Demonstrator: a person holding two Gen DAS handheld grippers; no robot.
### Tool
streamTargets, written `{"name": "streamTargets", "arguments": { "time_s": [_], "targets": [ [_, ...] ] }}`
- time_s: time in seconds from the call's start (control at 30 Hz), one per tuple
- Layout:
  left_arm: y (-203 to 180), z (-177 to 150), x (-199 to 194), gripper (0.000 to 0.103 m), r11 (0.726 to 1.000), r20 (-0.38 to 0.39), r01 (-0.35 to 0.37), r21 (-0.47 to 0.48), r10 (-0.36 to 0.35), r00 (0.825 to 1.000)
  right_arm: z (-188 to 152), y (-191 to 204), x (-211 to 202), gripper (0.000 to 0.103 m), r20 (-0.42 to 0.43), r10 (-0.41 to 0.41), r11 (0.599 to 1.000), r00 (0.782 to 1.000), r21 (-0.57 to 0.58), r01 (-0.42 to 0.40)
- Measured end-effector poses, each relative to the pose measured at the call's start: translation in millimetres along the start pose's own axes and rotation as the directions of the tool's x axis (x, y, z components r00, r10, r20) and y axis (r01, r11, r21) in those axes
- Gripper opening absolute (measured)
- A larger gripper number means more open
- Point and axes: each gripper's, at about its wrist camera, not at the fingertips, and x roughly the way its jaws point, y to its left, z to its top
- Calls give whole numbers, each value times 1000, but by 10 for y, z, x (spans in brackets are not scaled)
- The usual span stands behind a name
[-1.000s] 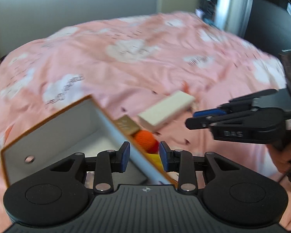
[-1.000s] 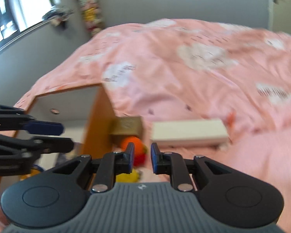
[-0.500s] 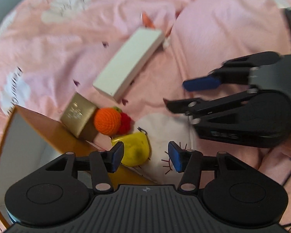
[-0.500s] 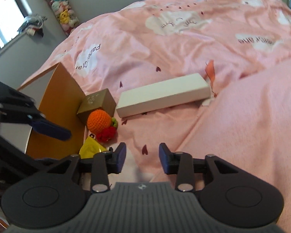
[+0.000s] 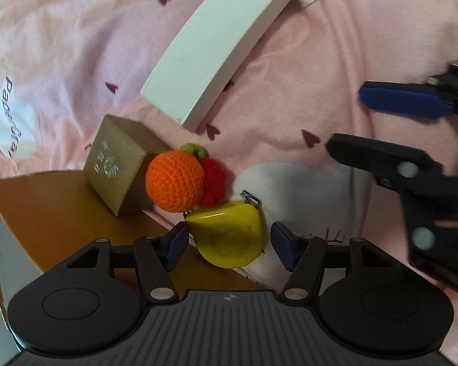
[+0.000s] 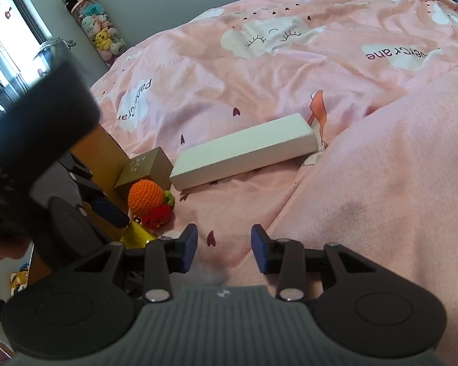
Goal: Organize objects
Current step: 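Move the left tool to the yellow tape measure and grasp it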
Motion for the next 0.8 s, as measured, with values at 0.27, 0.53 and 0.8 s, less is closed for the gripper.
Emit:
{"name": "streamTargets", "arguments": {
  "time_s": [0.27,0.53,0.8],
  "targets": [
    [44,-50,125,72,1000,2,-4,-18,4,1000,-4,-9,25,41,-8,-4,1000,1000,-4,4],
    [78,-75,250,75,1000,-42,-12,8,12,999,-2,-10,36,41,-13,-12,1000,1000,-8,12],
    [153,-111,359,66,1000,-65,12,0,-12,998,-4,-27,53,41,-16,-12,1000,1000,-5,12]
  ]
}}
